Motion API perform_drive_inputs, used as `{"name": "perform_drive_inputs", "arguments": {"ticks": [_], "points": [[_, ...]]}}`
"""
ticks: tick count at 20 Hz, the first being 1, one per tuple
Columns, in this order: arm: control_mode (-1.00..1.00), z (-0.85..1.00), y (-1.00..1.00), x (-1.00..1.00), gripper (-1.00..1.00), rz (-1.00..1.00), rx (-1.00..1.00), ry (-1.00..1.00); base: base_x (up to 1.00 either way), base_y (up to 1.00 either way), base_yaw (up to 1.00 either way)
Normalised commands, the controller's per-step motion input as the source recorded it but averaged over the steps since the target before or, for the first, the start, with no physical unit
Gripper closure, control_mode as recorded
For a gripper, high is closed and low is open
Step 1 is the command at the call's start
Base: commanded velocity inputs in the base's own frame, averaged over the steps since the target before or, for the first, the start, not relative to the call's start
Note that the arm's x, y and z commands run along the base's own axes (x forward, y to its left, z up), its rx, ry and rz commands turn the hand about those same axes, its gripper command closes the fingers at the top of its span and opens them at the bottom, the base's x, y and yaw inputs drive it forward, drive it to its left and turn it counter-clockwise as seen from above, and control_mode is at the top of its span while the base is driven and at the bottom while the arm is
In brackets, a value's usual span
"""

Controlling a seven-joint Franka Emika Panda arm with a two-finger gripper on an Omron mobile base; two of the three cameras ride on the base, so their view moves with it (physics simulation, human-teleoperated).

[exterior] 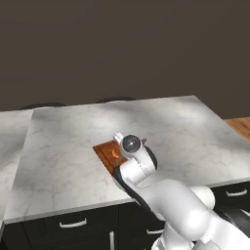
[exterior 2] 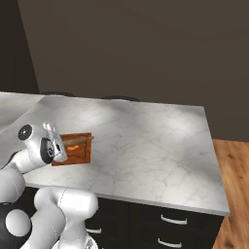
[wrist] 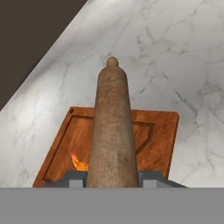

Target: Open the cabinet, retrieve the rolling pin, and place it next to the meat on the cutting board to prepare for tenderizing.

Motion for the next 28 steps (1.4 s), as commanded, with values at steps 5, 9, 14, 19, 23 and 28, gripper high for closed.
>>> {"name": "perform_drive_inputs", "arguments": {"ticks": [5,9,14,19,23,28], "points": [[-1.0,-0.42,0.0,0.27,1.0,-0.03,0.0,0.13,0.0,0.0,0.0],[-1.0,-0.38,0.0,0.22,1.0,-0.03,0.0,0.06,0.0,0.0,0.0],[-1.0,-0.29,0.0,0.22,1.0,-0.01,0.0,0.0,0.0,0.0,0.0],[-1.0,-0.34,0.0,0.23,1.0,0.0,0.0,0.02,0.0,0.0,0.0],[-1.0,-0.33,0.02,0.26,1.0,0.0,0.0,0.05,0.0,0.0,0.0],[-1.0,-0.34,0.08,0.18,1.0,0.0,0.0,0.03,0.0,0.0,0.0]]}}
